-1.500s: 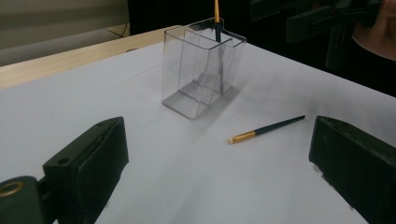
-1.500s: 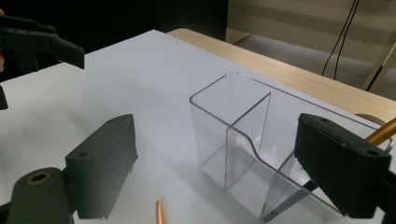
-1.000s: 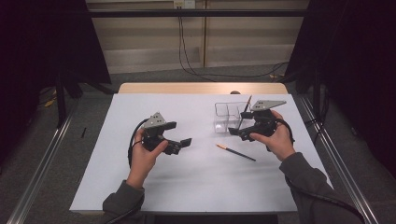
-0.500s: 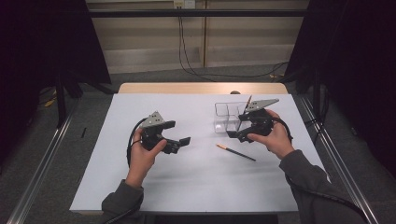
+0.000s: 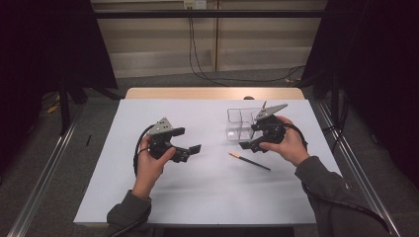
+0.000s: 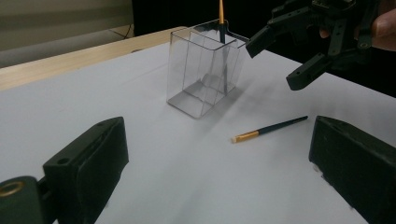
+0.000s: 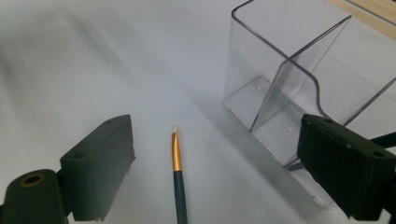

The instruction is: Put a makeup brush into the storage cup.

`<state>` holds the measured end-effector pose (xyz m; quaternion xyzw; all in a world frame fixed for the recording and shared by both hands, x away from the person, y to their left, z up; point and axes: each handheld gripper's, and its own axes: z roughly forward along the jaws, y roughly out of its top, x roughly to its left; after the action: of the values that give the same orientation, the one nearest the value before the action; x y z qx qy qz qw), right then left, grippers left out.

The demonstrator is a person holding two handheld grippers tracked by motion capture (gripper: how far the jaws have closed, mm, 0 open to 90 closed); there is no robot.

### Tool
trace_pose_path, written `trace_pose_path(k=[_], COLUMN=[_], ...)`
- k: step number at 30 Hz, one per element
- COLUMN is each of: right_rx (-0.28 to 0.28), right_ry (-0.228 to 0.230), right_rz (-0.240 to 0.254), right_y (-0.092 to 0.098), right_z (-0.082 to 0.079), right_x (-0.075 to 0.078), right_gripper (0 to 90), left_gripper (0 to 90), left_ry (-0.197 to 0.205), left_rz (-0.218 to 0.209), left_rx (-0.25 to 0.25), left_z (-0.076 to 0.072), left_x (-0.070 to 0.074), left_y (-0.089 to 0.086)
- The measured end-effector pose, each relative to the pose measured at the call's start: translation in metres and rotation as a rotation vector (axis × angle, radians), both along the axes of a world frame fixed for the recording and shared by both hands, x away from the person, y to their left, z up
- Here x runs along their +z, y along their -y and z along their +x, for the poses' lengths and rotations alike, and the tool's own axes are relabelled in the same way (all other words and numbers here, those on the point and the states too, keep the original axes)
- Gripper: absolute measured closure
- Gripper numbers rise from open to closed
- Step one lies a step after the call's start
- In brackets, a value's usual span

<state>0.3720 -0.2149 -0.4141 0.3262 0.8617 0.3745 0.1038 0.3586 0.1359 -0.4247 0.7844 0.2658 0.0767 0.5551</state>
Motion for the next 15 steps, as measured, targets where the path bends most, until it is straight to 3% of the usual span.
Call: trace_pose_path(k=[9, 15], right_rx=[0.024, 0.025], right_ry=[-0.038, -0.040], right_rz=[-0.031, -0.071], right_y=[-0.0030, -0.0071], right_z=[0.0023, 0.0041], right_x=[-0.0008, 0.0014], right_gripper=[11.4, 12.0], left_gripper=[4.4, 4.4], left_ry=[-0.002, -0.001], left_rz=[0.002, 0.000], left_rx=[-0.001, -0.001], left_z=[0.0005, 0.0006], left_x=[-0.0006, -0.0006], left_y=[-0.0006, -0.0006])
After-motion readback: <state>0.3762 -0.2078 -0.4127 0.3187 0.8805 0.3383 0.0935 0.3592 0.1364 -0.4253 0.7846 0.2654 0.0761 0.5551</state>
